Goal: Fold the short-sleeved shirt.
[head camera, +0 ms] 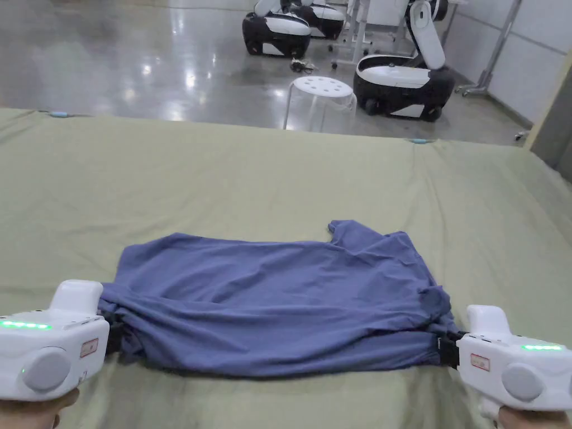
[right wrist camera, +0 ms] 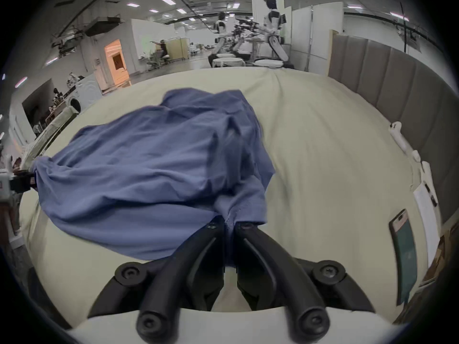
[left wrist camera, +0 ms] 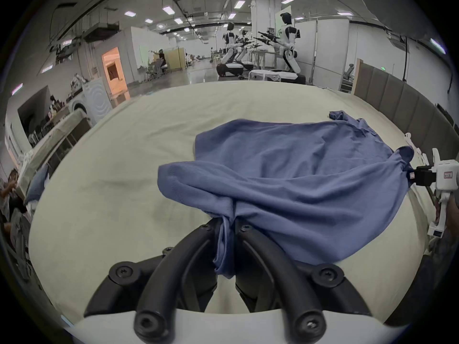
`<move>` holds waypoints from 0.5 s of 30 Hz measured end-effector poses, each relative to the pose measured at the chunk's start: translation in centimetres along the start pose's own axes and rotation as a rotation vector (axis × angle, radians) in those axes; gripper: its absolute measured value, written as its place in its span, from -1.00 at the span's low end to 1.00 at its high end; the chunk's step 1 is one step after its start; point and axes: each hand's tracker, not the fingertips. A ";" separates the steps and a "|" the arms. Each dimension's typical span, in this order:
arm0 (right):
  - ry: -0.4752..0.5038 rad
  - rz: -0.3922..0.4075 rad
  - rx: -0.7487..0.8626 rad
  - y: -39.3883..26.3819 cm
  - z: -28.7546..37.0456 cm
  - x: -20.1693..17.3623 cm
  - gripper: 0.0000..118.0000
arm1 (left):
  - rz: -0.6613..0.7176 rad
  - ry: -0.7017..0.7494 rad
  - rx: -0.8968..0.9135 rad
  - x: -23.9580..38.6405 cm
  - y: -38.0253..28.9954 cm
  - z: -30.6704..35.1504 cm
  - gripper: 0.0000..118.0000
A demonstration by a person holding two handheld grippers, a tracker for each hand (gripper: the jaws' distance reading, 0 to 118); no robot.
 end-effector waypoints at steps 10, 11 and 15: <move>0.073 -0.069 0.117 1.7 12.6 1.8 -0.86 | 0.006 -0.072 0.068 -1.0 -0.2 9.8 -0.84; 0.067 -0.073 0.106 1.0 13.4 1.9 -0.86 | 0.020 -0.080 0.054 -1.1 -0.9 10.5 -0.84; 0.042 -0.065 -0.019 -3.7 13.2 2.1 -0.86 | 0.064 -0.106 -0.069 -2.2 -5.0 9.7 -0.84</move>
